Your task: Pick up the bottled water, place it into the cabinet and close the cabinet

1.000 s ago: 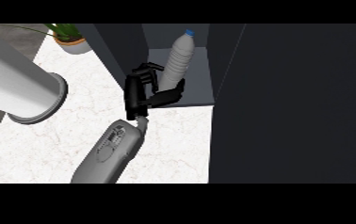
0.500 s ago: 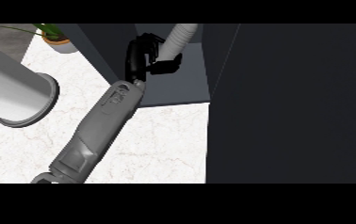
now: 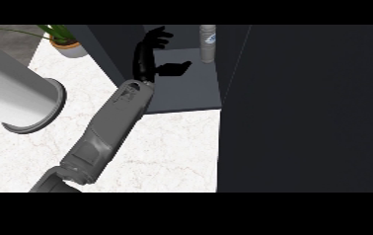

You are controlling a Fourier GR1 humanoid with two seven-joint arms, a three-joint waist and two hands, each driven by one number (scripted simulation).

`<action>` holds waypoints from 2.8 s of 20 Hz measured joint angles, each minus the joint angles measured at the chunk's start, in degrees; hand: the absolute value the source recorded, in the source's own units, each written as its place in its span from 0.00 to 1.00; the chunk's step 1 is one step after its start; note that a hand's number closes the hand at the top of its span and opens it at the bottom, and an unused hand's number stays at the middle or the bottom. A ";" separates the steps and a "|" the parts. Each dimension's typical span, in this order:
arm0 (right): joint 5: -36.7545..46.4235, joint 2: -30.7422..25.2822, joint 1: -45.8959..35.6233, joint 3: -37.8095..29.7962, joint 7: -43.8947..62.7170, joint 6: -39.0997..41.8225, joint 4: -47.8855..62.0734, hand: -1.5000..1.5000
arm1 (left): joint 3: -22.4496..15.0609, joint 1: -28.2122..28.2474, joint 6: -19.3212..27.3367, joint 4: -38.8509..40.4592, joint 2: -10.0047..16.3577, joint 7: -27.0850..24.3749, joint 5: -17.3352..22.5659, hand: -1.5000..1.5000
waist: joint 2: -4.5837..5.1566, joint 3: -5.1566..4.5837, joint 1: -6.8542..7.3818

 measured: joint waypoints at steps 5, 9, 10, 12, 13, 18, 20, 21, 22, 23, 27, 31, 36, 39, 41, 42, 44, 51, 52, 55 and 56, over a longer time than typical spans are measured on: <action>0.82 -0.01 0.79 0.48 -2.00 0.54 1.28 0.00 | 1.69 -1.16 -0.34 3.00 -0.49 -1.96 0.08 0.00 | -0.40 0.25 -0.02; 0.52 -0.43 0.94 0.28 -1.91 0.83 1.06 0.00 | 3.06 -2.00 -0.37 4.74 -0.80 -3.38 0.32 0.00 | -0.49 0.32 -0.01; 0.21 -0.31 0.73 0.17 -1.83 0.78 0.95 0.00 | 3.58 -2.17 -0.67 4.94 -0.89 -3.90 0.61 0.00 | -0.48 0.32 0.04; 0.06 -0.43 0.57 0.08 -1.47 0.74 0.69 0.00 | 4.75 -2.32 -1.91 4.77 -1.08 -5.87 1.44 0.00 | -0.41 0.28 0.18; 0.22 -0.25 0.88 0.45 -1.70 0.68 0.74 0.00 | 5.41 -2.32 -2.85 4.65 -1.11 -6.81 1.98 0.00 | -0.41 0.26 0.16; 0.14 -0.88 2.01 0.02 -1.37 0.31 -1.21 0.00 | 9.16 -2.61 -8.68 3.40 -1.80 -12.61 5.26 0.00 | -0.15 0.01 0.71; 0.43 -0.83 2.01 0.03 -1.69 0.22 -0.86 0.00 | 10.59 -2.79 -11.25 3.09 -2.07 -15.16 6.46 0.00 | -0.05 -0.05 0.91; 0.57 -0.80 1.86 0.01 -1.46 -0.04 -1.14 0.00 | 10.90 -2.91 -12.99 2.85 -2.26 -15.80 6.84 0.00 | 0.07 -0.09 1.09; 0.91 -0.75 2.16 0.26 -1.42 -0.31 -1.41 0.00 | 11.25 -3.01 -14.33 2.68 -2.42 -16.47 7.18 0.00 | 0.14 -0.14 1.21; 1.09 -0.69 2.07 0.34 -1.36 -0.49 -1.49 0.00 | 11.58 -3.14 -15.53 2.67 -2.58 -17.24 7.45 0.00 | 0.18 -0.16 1.32; 1.37 -0.27 0.99 -0.35 -2.11 -0.91 0.28 0.00 | 10.67 -3.02 -20.01 1.91 -2.66 -20.07 8.06 0.00 | 0.41 -0.14 1.64; 1.81 -0.28 2.55 0.44 -2.44 -1.30 -0.49 0.00 | 8.32 -1.88 -22.44 -0.47 -2.71 -20.51 8.93 0.00 | 0.41 -0.18 2.18; 2.25 0.04 2.70 0.51 -1.28 -2.73 -1.38 0.00 | 4.74 1.06 -24.27 -5.54 -2.65 -19.68 11.01 0.00 | 0.16 -0.20 3.24; 1.97 -0.17 3.47 0.30 -1.25 -2.91 -2.18 0.00 | 3.55 5.07 -26.50 -10.93 -2.67 -18.51 12.89 0.00 | -0.28 -0.29 4.01; 2.02 -0.57 4.54 0.41 -1.75 -2.64 -2.43 0.00 | 1.80 7.58 -27.28 -14.95 -2.61 -16.98 13.65 0.00 | -0.41 -0.32 4.33; 2.17 -0.55 4.83 0.58 -1.74 -2.79 -2.46 0.00 | 0.80 8.91 -27.12 -17.29 -2.63 -15.81 14.02 0.00 | -0.46 -0.34 4.54; 2.46 -0.40 5.14 1.08 -1.63 -3.12 -3.06 0.00 | -0.82 11.77 -27.32 -22.01 -2.58 -13.21 14.84 0.00 | -0.58 -0.34 4.95; 3.35 -0.28 6.10 2.32 -1.58 -3.88 -3.52 0.00 | -5.73 27.06 -26.26 -43.20 -1.53 -6.99 16.07 0.00 | -0.91 -0.34 5.87; 3.24 -0.67 6.40 2.51 -0.94 -3.86 -4.68 0.00 | -6.19 29.77 -26.22 -46.72 -0.69 -6.17 16.27 0.00 | -0.89 -0.36 5.87; 2.74 -1.34 6.66 2.43 -0.92 -3.37 -5.16 0.00 | -8.51 37.49 -24.64 -57.97 0.68 -3.03 16.13 0.00 | -0.77 -0.42 5.60; 3.18 -1.42 6.83 2.81 -0.68 -3.58 -5.65 0.00 | -9.52 40.18 -23.97 -62.04 1.23 -1.92 15.93 0.00 | -0.78 -0.42 5.62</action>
